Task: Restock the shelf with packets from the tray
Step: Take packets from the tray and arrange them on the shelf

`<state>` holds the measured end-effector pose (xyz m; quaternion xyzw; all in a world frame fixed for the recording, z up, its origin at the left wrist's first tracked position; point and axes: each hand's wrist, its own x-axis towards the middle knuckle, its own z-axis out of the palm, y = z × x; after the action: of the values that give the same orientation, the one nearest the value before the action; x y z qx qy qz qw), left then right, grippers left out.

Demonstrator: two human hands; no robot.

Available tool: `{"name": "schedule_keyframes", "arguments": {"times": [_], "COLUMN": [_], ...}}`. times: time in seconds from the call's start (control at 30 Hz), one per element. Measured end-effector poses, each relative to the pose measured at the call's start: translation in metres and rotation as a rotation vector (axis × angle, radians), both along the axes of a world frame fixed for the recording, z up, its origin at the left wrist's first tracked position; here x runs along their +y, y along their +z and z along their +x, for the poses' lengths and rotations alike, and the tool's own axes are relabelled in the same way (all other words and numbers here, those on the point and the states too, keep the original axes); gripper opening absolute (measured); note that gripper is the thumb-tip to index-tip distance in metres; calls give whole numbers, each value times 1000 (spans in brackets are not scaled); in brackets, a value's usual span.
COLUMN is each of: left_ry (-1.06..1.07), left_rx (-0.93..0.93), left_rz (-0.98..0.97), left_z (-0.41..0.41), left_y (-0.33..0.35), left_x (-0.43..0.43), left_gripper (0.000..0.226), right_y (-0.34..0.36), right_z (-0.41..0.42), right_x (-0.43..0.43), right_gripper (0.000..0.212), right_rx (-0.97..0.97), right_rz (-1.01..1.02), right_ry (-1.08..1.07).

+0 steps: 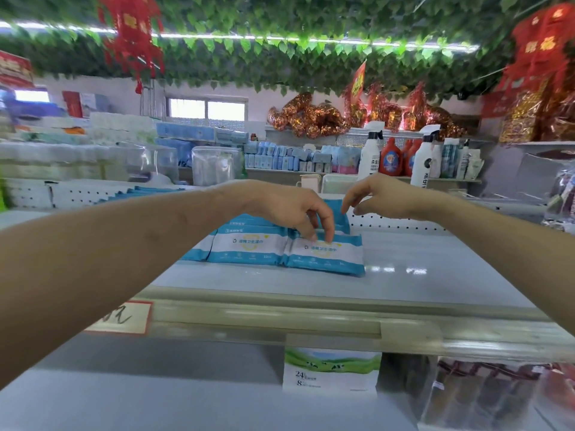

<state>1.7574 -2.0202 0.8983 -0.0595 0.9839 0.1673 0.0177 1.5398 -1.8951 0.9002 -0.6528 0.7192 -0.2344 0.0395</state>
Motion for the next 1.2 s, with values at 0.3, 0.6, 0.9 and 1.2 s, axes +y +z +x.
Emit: {"name": "schedule_keyframes", "arguments": {"times": [0.3, 0.6, 0.9, 1.2], "left_ry": [224, 783, 1340, 1809], "left_rx": [228, 367, 434, 228], "left_rz": [-14, -93, -121, 98], "left_z": [121, 380, 608, 760], "left_y": [24, 1, -72, -231], "left_x": [-47, -56, 35, 139], "left_gripper": [25, 32, 27, 34], "right_y": [12, 11, -48, -215], "right_z": [82, 295, 569, 750], "right_x": [-50, -155, -194, -203], "right_gripper": [28, 27, 28, 31], "right_rx": [38, 103, 133, 228], "right_rz": [-9, -24, 0, 305], "right_ry": [196, 696, 1231, 1375]}}
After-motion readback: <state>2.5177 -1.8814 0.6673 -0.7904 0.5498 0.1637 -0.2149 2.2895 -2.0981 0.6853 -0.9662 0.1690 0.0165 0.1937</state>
